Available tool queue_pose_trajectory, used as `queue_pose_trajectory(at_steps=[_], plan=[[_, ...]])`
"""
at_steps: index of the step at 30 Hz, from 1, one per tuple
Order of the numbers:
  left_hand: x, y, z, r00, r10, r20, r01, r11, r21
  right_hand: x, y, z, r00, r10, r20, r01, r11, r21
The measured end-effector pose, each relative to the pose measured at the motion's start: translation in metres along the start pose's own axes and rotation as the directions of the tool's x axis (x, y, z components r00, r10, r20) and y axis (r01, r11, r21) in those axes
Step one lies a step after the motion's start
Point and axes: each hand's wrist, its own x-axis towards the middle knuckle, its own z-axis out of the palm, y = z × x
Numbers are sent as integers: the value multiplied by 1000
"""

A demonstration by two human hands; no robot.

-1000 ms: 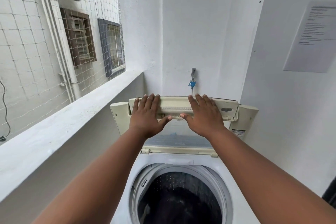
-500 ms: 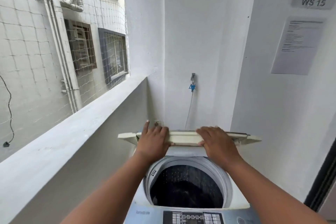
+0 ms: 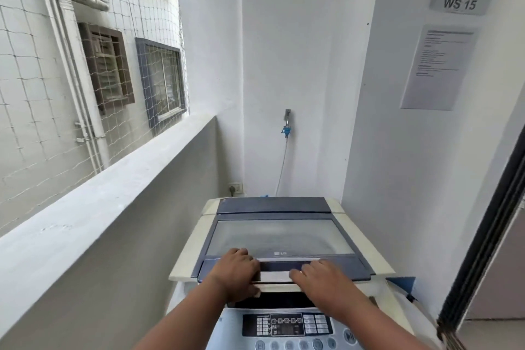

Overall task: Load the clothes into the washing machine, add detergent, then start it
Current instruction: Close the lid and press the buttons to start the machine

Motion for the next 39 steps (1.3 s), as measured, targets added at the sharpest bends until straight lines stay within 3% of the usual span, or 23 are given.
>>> queue_pose_trajectory(at_steps=[3, 9, 16, 18, 20, 23, 29, 39], plan=[[-1, 6, 8, 999, -30, -19, 29, 999, -38, -11, -3, 10, 999, 48, -25, -46, 997, 54], [-8, 18, 30, 999, -40, -35, 37, 996, -87, -17, -5, 24, 987, 74, 143, -106, 969, 225], [-29, 31, 56, 993, -52, -110, 35, 988, -150, -28, -17, 20, 969, 128, 214, -207, 889, 408], [-42, 35, 64, 993, -63, -97, 42, 979, -201, -33, -23, 25, 947, 116, 298, -241, 874, 423], [-56, 40, 79, 982, -84, -170, 51, 981, -187, -38, -29, 29, 922, 109, 370, -272, 864, 424], [-71, 48, 99, 993, -115, -17, 103, 936, -336, -46, -40, 29, 897, 152, 415, -329, 856, 398], [-73, 43, 110, 993, -120, 17, 117, 915, -387, -98, -46, 33, 773, 462, 435, -627, 662, 411], [-64, 32, 109, 995, -98, -31, 82, 938, -336, -139, -26, 42, 759, 504, 412, -637, 704, 314]])
